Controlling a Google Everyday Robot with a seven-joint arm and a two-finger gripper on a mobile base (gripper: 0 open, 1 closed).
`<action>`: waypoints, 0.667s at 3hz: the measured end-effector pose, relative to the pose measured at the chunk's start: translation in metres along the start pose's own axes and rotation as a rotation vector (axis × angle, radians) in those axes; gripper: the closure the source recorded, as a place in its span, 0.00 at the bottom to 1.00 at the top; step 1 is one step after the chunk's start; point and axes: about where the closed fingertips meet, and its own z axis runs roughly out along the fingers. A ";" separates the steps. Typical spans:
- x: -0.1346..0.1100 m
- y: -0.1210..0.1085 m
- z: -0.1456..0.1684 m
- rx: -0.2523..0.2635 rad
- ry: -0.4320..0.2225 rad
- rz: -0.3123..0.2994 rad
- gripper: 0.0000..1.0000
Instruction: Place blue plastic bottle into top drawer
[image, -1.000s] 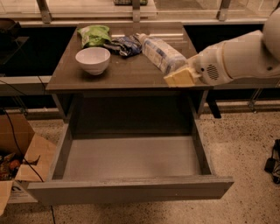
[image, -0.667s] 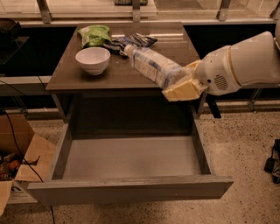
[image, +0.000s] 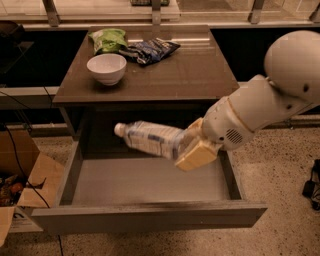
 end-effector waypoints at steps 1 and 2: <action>0.033 -0.002 0.057 -0.097 0.061 0.053 1.00; 0.055 -0.018 0.086 -0.129 0.066 0.101 1.00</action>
Offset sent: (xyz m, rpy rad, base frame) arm 0.0221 0.0107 -0.1481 -0.0320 0.2398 -0.0092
